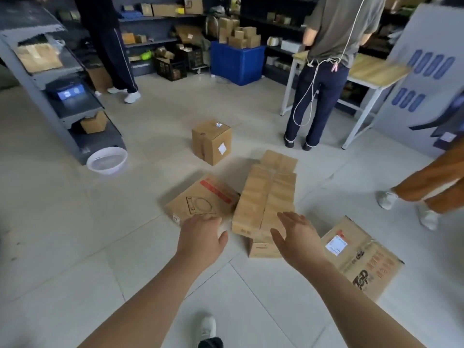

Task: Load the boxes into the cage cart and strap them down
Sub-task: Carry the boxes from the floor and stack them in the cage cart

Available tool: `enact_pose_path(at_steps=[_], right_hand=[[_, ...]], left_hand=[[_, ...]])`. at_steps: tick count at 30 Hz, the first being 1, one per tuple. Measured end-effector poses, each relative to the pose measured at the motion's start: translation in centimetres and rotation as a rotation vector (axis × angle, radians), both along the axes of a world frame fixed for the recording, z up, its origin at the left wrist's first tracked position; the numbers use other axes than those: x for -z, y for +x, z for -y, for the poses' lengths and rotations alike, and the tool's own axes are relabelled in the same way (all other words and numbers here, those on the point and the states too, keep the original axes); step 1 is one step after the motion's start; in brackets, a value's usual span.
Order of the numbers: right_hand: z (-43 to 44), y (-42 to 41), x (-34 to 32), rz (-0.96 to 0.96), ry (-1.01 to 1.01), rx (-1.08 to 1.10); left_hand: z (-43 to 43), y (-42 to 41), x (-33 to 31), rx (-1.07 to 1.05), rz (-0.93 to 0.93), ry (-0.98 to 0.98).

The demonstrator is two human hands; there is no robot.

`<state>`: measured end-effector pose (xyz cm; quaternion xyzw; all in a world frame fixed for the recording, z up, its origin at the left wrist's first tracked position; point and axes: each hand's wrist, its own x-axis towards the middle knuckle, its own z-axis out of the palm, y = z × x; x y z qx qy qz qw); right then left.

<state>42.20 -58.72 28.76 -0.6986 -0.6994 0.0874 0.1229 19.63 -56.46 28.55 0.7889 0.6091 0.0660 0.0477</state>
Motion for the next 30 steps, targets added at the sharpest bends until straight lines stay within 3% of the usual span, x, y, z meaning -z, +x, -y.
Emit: enact_pose_path(at_steps=[6,16,30], right_hand=[[-6.4,3.0,1.5,-0.027,-0.071,0.202],[-15.3,8.7,6.6,-0.051,-0.176,0.355],[-29.0,20.0,25.0,-0.106,-0.376,0.331]], left_hand=[[-10.3,2.3,1.3,0.127,0.002,-0.035],[-23.0,8.6,7.2,0.257,0.004,-0.138],[-34.8,17.7,24.2,0.084,-0.105,-0.332]])
